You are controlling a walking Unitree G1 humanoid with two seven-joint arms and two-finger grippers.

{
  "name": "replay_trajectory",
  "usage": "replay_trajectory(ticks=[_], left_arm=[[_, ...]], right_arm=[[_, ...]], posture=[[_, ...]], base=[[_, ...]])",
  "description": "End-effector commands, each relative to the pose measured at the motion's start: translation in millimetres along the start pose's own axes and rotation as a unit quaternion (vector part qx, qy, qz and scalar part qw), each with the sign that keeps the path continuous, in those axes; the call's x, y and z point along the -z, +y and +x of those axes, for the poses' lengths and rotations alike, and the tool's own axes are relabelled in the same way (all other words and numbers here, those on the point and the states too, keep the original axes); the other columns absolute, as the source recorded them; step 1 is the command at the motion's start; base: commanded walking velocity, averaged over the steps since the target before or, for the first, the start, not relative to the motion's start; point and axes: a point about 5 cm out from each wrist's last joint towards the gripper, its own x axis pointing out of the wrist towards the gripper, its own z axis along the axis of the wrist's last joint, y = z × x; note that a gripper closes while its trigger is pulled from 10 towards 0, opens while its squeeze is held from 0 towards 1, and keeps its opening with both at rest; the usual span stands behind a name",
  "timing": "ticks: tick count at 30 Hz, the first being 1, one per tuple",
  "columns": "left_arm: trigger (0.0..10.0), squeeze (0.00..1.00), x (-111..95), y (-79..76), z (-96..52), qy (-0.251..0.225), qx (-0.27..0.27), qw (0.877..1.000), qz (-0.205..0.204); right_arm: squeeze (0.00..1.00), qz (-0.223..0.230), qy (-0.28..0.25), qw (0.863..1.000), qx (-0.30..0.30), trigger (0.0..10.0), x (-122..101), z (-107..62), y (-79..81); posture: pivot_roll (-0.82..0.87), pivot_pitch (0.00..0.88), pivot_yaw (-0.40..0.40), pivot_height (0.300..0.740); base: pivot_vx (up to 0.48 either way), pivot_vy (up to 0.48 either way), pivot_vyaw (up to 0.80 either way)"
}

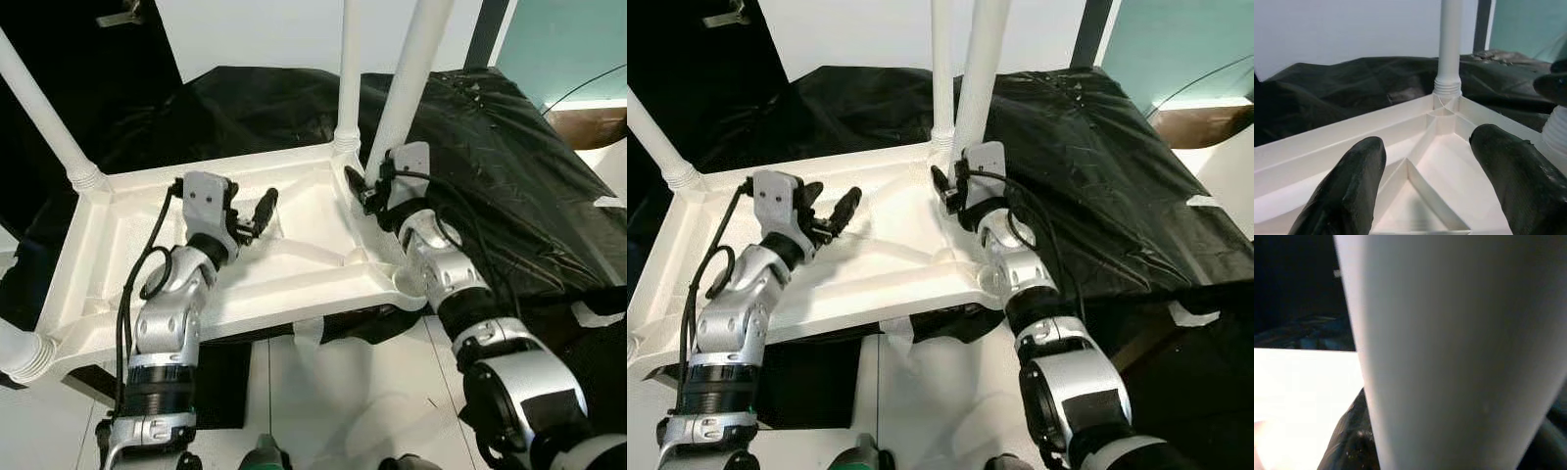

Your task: Building children table

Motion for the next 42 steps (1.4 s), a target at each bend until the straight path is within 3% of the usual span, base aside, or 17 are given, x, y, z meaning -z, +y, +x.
replay_trajectory(ticks=[1,11,15,28,34,36,40,42], left_arm=[[10.0,0.0,1,17.6,-9.3,-0.005,-0.188,0.982,0.006],[10.0,0.0,1,7.6,-35.4,-0.019,-0.197,0.98,0.026],[10.0,0.0,5,-3.0,-48.1,-0.025,-0.194,0.98,0.03],[10.0,0.0,16,-17.7,-55.6,-0.038,-0.191,0.981,0.012],[10.0,0.0,19,-27.1,-53.8,-0.026,-0.133,0.991,0.016],[10.0,0.0,19,-37.3,-53.9,-0.026,-0.079,0.996,0.019],[10.0,0.0,19,-42.5,-55.2,-0.022,-0.049,0.998,0.019],[10.0,0.0,21,-51.8,-60.9,-0.006,0.022,1.0,0.02]], right_arm=[[0.0,-0.015,-0.011,1.0,0.006,10.0,-4,-2.2,1.7],[0.0,-0.005,-0.018,1.0,-0.012,10.0,-9,-19.2,8.9],[0.0,0.018,-0.024,0.999,-0.011,10.0,-6,-31.2,14.1],[0.0,0.037,-0.032,0.999,-0.024,10.0,4,-45.7,18.8],[0.0,0.036,-0.021,0.999,-0.03,10.0,4,-47.5,19.7],[0.0,0.036,-0.016,0.998,-0.04,10.0,3,-50.7,21.8],[0.0,0.038,-0.014,0.998,-0.045,10.0,3,-53.4,23.2],[0.0,0.047,-0.01,0.997,-0.055,10.0,2,-59.8,24.7]], posture=[[0.15,0.057,-0.022,0.74],[0.16,0.069,-0.034,0.74],[0.16,0.054,-0.037,0.74],[0.16,0.008,-0.027,0.74],[0.15,0.0,-0.022,0.74],[0.14,0.0,-0.02,0.74],[0.14,0.0,-0.019,0.74],[0.14,0.0,-0.02,0.74]], base=[[0.0,0.0,0.0],[0.0,0.0,0.0],[0.0,0.0,0.0],[0.0,0.0,0.0],[0.0,0.0,0.0],[0.0,0.0,0.0],[0.0,0.0,0.0],[0.0,0.0,0.0]])
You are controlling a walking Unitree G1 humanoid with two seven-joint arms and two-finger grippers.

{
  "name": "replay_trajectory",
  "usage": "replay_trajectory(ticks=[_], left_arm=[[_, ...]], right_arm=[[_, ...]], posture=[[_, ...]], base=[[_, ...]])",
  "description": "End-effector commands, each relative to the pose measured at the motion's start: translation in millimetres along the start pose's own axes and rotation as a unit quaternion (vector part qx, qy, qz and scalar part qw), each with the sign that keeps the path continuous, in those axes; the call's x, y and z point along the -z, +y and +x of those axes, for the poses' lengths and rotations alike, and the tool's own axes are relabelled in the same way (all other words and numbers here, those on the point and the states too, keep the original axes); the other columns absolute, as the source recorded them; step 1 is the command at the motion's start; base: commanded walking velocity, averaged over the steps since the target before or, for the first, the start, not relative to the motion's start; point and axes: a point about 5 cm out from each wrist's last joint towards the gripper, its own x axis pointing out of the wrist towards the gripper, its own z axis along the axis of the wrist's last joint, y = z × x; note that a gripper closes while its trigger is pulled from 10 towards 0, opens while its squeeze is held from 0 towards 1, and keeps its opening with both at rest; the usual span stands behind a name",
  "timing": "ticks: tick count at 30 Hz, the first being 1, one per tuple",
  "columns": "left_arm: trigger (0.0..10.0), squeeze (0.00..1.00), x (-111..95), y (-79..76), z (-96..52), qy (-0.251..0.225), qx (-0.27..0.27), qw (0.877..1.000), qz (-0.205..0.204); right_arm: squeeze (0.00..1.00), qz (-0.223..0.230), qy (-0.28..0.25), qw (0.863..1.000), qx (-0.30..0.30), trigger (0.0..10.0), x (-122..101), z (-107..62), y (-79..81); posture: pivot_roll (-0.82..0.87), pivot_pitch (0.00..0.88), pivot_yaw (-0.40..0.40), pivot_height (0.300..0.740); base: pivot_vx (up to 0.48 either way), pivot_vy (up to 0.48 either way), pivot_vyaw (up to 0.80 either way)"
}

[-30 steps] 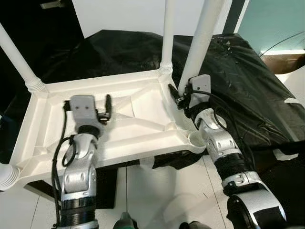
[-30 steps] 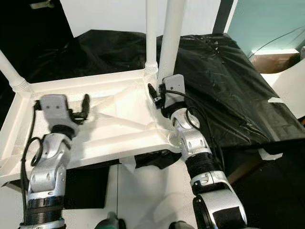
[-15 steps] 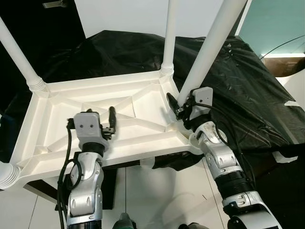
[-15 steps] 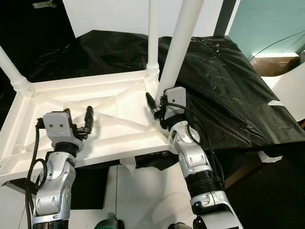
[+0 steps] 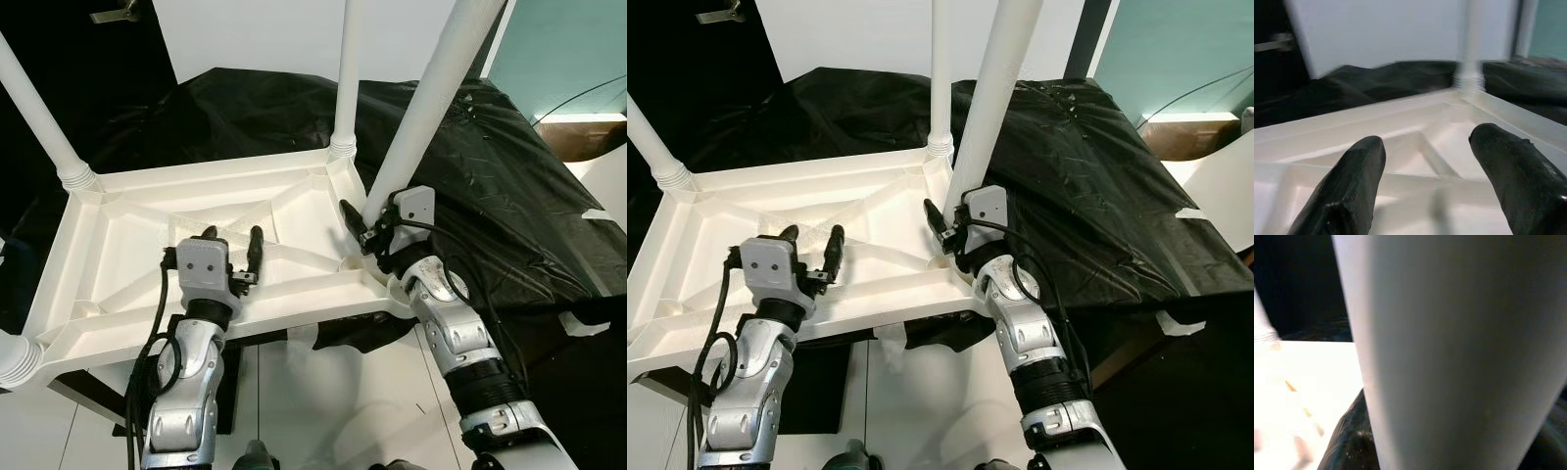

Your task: Building children table

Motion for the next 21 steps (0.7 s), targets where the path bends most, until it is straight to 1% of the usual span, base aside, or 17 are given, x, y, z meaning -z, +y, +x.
replay_trajectory(ticks=[1,2,3,4,6,7,8,9,10,12,13,14,15,16,18,19,21], left_arm=[[10.0,0.0,1,-14.0,-4.9,0.013,0.127,0.992,-0.009],[10.0,0.0,1,-14.0,-4.9,0.013,0.127,0.992,-0.009],[10.0,0.0,2,-14.5,-7.8,0.022,0.151,0.988,-0.005],[10.0,0.0,2,-14.5,-7.8,0.022,0.151,0.988,-0.005],[10.0,0.0,0,-13.5,-11.8,0.035,0.186,0.982,0.003],[10.0,0.0,0,-13.5,-11.8,0.035,0.186,0.982,0.003],[10.0,0.0,-2,-14.5,-14.0,0.04,0.208,0.977,0.006],[10.0,0.0,-2,-14.5,-14.0,0.04,0.208,0.977,0.006],[10.0,0.0,-3,-15.3,-15.4,0.043,0.222,0.974,0.008],[10.0,0.0,-6,-19.5,-18.8,0.048,0.255,0.966,0.002],[10.0,0.0,-6,-19.5,-18.8,0.048,0.255,0.966,0.002],[10.0,0.0,-7,-20.7,-19.9,0.051,0.265,0.963,0.0],[10.0,0.0,-7,-23.1,-20.9,0.057,0.283,0.957,0.01],[10.0,0.0,-7,-23.1,-20.9,0.057,0.283,0.957,0.01],[10.0,0.0,-5,-28.3,-23.9,0.071,0.318,0.945,0.027],[10.0,0.0,-5,-28.3,-23.9,0.071,0.318,0.945,0.027],[10.0,0.0,-4,-31.3,-26.7,0.083,0.345,0.934,0.033]], right_arm=[[0.0,0.008,-0.002,1.0,-0.008,10.0,-3,-2.8,0.7],[0.0,0.008,-0.002,1.0,-0.008,10.0,-3,-2.8,0.7],[0.0,0.014,0.001,1.0,-0.009,10.0,-3,-4.8,0.3],[0.0,0.014,0.001,1.0,-0.009,10.0,-3,-4.8,0.3],[0.0,0.026,0.013,0.999,-0.013,10.0,-2,-7.7,-2.5],[0.0,0.026,0.013,0.999,-0.013,10.0,-2,-7.7,-2.5],[0.0,0.031,0.017,0.999,-0.014,10.0,-3,-8.5,-4.2],[0.0,0.031,0.017,0.999,-0.014,10.0,-3,-8.5,-4.2],[0.0,0.034,0.019,0.999,-0.015,10.0,-4,-9.0,-5.0],[0.0,0.037,0.024,0.999,-0.021,10.0,-6,-9.7,-6.3],[0.0,0.037,0.024,0.999,-0.021,10.0,-6,-9.7,-6.3],[0.0,0.038,0.027,0.999,-0.023,10.0,-7,-10.1,-6.5],[0.0,0.036,0.033,0.998,-0.028,10.0,-7,-11.3,-7.6],[0.0,0.036,0.033,0.998,-0.028,10.0,-7,-11.3,-7.6],[0.0,0.03,0.047,0.998,-0.032,10.0,-5,-14.9,-10.1],[0.0,0.03,0.047,0.998,-0.032,10.0,-5,-14.9,-10.1],[0.0,0.029,0.059,0.997,-0.035,10.0,-4,-17.3,-11.4]], posture=[[0.14,0.0,-0.02,0.74],[0.14,0.0,-0.02,0.74],[0.13,0.001,-0.018,0.74],[0.13,0.001,-0.018,0.74],[0.13,0.003,-0.013,0.74],[0.13,0.003,-0.013,0.74],[0.12,0.004,-0.011,0.74],[0.12,0.004,-0.011,0.74],[0.12,0.003,-0.01,0.74],[0.12,0.005,-0.01,0.74],[0.12,0.005,-0.01,0.74],[0.12,0.005,-0.01,0.74],[0.11,0.002,-0.015,0.74],[0.11,0.002,-0.015,0.74],[0.11,0.003,-0.02,0.74],[0.11,0.003,-0.02,0.74],[0.11,0.004,-0.023,0.74]], base=[[0.0,0.0,0.0],[0.0,0.0,0.0],[0.0,0.0,0.0],[0.0,0.0,0.0],[0.0,0.0,0.0],[0.0,0.0,0.0],[0.0,0.0,0.0],[0.0,0.0,0.0],[0.0,0.0,0.0],[0.0,0.0,0.0],[0.0,0.0,0.0],[0.0,0.0,0.0],[0.0,0.0,0.0],[0.0,0.0,0.0],[0.0,0.0,0.0],[0.0,0.0,0.0],[0.0,0.0,0.0]])
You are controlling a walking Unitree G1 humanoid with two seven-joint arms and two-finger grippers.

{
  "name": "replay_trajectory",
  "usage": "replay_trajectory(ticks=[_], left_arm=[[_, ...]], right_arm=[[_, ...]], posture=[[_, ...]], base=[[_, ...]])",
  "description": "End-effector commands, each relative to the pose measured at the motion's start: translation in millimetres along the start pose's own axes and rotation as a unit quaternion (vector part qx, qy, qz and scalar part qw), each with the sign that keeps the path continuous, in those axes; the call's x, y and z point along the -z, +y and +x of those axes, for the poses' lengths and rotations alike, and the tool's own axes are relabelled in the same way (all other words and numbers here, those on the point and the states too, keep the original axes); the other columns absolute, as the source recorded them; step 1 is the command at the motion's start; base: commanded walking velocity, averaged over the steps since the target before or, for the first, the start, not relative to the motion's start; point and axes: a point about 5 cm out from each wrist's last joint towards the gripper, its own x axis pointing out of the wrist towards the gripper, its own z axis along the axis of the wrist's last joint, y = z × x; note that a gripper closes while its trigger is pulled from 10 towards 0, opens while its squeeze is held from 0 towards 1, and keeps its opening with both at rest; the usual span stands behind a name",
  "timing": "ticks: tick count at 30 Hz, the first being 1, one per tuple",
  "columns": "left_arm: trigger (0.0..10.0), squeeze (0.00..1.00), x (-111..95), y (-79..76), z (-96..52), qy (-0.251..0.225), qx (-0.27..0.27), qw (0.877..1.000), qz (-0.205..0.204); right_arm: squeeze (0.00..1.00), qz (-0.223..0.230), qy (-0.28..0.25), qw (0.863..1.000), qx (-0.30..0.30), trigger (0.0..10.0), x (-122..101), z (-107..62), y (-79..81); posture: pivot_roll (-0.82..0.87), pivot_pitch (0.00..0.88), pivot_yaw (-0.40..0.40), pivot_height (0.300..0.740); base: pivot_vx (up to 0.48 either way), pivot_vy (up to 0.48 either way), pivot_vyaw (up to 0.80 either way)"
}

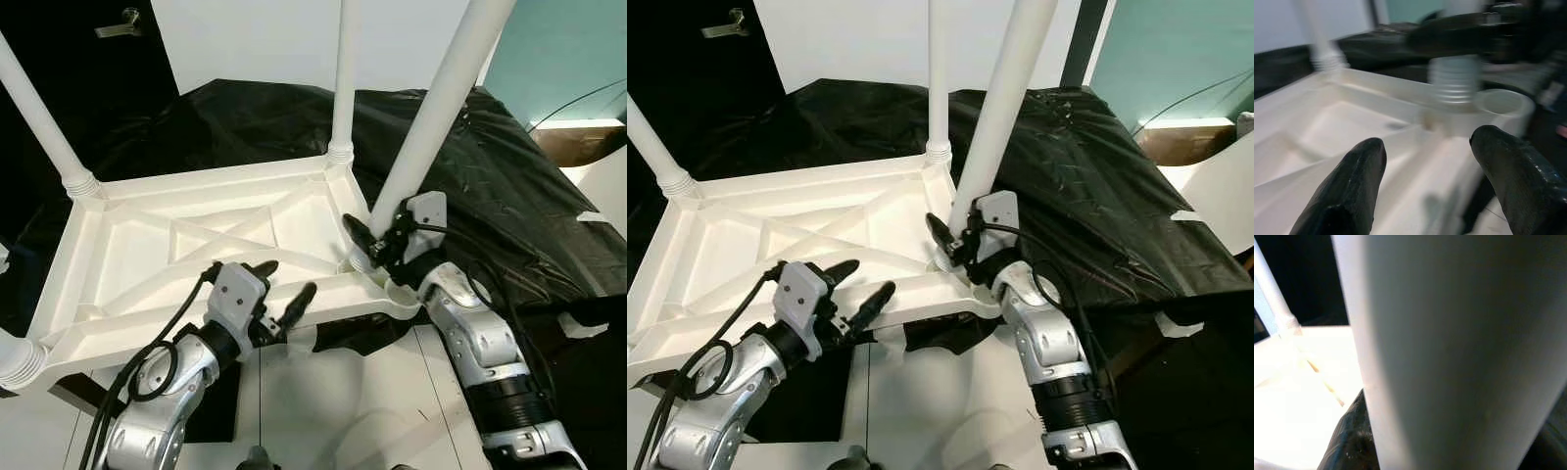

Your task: Building children table

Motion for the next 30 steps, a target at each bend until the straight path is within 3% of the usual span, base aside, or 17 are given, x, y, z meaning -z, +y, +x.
replay_trajectory(ticks=[1,18,30], left_arm=[[10.0,0.0,0,-5.7,0.0,0.011,0.034,0.999,0.006],[10.0,0.0,3,-7.3,-2.5,0.043,0.057,0.997,0.007],[10.0,0.0,6,-7.2,-2.0,0.059,0.055,0.997,0.007]], right_arm=[[0.0,0.003,0.004,1.0,-0.005,10.0,-3,-3.3,-2.1],[0.0,-0.01,0.056,0.997,-0.047,10.0,-3,-26.1,-5.7],[0.0,-0.018,0.084,0.996,-0.02,10.0,1,-44.1,-18.1]], posture=[[0.11,0.005,-0.023,0.74],[0.09,0.023,-0.018,0.74],[0.07,0.056,-0.004,0.74]], base=[[0.0,0.0,0.0],[0.0,0.0,0.0],[0.0,0.0,0.0]])
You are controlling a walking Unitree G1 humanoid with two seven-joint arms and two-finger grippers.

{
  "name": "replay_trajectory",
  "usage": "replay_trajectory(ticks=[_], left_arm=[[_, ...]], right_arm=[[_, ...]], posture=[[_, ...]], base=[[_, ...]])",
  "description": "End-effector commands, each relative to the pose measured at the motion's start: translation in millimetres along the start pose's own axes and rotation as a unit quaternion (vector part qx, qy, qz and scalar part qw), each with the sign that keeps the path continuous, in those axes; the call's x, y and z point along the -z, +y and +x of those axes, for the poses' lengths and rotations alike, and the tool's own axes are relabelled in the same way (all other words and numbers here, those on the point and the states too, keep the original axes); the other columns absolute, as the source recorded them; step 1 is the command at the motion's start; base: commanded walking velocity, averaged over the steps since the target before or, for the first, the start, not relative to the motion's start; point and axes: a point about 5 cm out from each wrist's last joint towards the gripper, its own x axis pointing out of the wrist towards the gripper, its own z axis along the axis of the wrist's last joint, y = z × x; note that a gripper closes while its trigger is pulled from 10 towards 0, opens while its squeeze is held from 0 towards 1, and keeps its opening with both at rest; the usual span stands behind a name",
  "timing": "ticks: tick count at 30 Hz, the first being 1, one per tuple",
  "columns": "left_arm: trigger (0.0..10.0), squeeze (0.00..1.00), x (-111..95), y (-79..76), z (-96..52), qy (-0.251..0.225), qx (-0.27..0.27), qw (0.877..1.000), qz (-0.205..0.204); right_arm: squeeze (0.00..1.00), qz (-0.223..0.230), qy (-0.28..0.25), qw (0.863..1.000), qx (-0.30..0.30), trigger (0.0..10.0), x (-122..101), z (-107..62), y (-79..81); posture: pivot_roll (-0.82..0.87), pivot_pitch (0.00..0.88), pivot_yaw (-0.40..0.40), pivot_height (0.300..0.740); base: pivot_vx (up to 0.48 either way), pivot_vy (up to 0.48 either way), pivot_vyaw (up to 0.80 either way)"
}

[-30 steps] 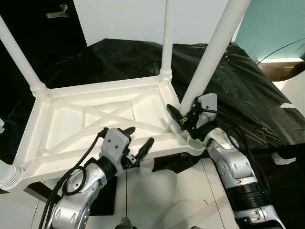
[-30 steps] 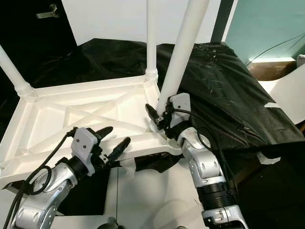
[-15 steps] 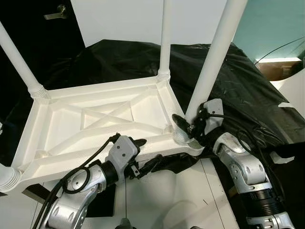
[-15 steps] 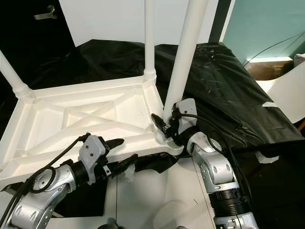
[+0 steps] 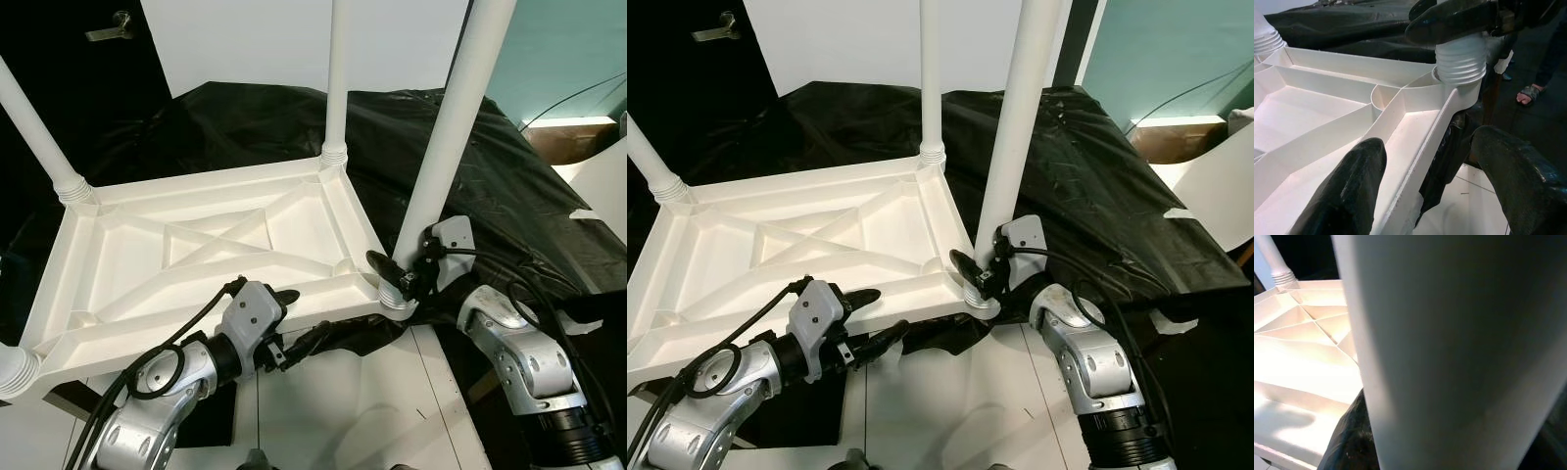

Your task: Building children table

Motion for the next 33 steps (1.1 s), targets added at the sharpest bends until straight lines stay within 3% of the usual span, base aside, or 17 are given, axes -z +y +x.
replay_trajectory(ticks=[1,6,12,23,33], left_arm=[[10.0,0.0,-1,-2.6,1.0,0.006,0.008,1.0,0.007],[10.0,0.0,8,-3.3,12.5,0.041,0.001,0.999,0.032],[10.0,0.0,16,12.8,24.1,0.08,-0.054,0.994,0.051],[10.0,0.0,22,35.2,29.9,0.113,-0.131,0.984,0.047],[10.0,0.0,20,65.2,31.6,0.122,-0.211,0.968,0.059]], right_arm=[[0.0,-0.003,0.001,1.0,0.01,10.0,-2,-4.8,-3.8],[0.0,-0.003,0.007,1.0,0.022,10.0,0,-10.5,-6.7],[0.0,0.0,0.001,1.0,0.03,10.0,-2,-8.3,-8.6],[0.0,0.011,-0.023,0.999,0.028,10.0,-9,3.4,-4.6],[0.0,0.019,-0.049,0.998,0.017,10.0,-18,15.4,-3.0]], posture=[[0.07,0.056,-0.004,0.74],[0.06,0.061,0.003,0.74],[0.05,0.059,0.012,0.74],[0.07,0.048,0.008,0.74],[0.08,0.028,0.001,0.74]], base=[[0.0,0.0,0.0],[0.0,0.0,0.0],[0.0,0.0,0.0],[0.0,0.0,0.0],[0.0,0.0,0.0]])
